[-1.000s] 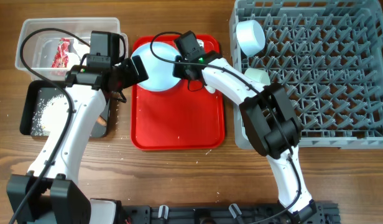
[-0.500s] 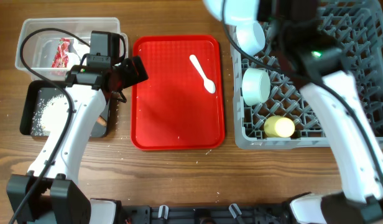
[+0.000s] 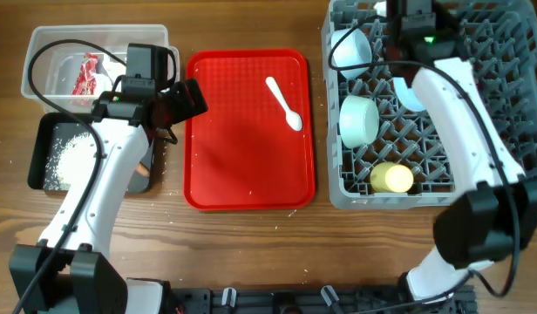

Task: Sort waste into correct bins and load items into the dishwasher rack
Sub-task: 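Grasp the white plate with the right gripper and stand it in the rack, then reach the right gripper to the white spoon and grasp it, then place the white spoon into the dish rack with the right gripper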

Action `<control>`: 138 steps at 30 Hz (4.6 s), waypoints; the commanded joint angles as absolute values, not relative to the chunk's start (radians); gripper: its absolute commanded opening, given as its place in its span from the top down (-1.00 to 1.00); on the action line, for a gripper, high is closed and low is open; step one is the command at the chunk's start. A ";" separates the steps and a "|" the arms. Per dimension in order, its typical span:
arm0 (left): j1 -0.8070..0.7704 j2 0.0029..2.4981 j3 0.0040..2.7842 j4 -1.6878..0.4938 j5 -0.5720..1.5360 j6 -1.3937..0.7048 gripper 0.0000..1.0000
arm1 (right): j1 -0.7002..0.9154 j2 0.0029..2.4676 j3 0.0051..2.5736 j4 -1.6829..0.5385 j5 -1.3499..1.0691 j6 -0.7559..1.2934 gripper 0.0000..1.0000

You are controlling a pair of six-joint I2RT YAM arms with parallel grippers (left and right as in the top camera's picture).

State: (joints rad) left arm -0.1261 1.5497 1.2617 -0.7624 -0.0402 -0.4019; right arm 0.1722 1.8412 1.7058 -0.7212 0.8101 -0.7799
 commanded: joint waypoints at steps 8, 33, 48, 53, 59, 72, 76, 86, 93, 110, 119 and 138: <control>-0.120 1.531 1.270 -0.763 -0.054 -0.400 -1.00 | 0.173 1.832 1.711 -0.776 0.478 -0.387 -1.00; -0.120 1.531 1.270 -0.763 -0.054 -0.400 -1.00 | 0.503 1.928 1.693 -0.873 -0.126 -0.111 -0.99; -0.120 1.531 1.270 -0.763 -0.054 -0.400 -1.00 | 0.445 2.180 1.693 -0.785 -0.028 -0.292 -0.28; -0.120 1.531 1.270 -0.763 -0.054 -0.400 -1.00 | 0.427 2.233 1.693 -0.782 -0.160 -0.288 -0.20; -0.120 1.531 1.270 -0.763 -0.054 -0.400 -1.00 | 0.426 2.258 1.693 -0.807 -0.184 -0.288 -0.14; -0.120 1.531 1.270 -0.763 -0.054 -0.400 -1.00 | 0.423 2.309 1.693 -0.865 -0.186 -0.206 0.78; -0.120 1.531 1.270 -0.763 -0.054 -0.400 -1.00 | 0.423 2.308 1.693 -0.913 -0.185 -0.206 0.87; -0.120 1.531 1.270 -0.763 -0.054 -0.400 -1.00 | 0.423 2.282 1.939 -1.068 -0.185 -0.179 0.91; -0.120 1.531 1.270 -0.763 -0.054 -0.400 -1.00 | 0.423 2.252 1.931 -1.141 -0.183 -0.177 0.14; -0.120 1.531 1.270 -0.763 -0.054 -0.400 -1.00 | 0.423 2.252 1.698 -1.084 -0.245 -0.207 0.54; -0.120 1.531 1.270 -0.763 -0.054 -0.400 -1.00 | 0.423 2.251 1.724 -1.076 -0.234 -0.149 0.91; -0.120 1.531 1.270 -0.763 -0.054 -0.400 -1.00 | 0.135 1.892 2.118 -1.608 0.427 0.962 0.91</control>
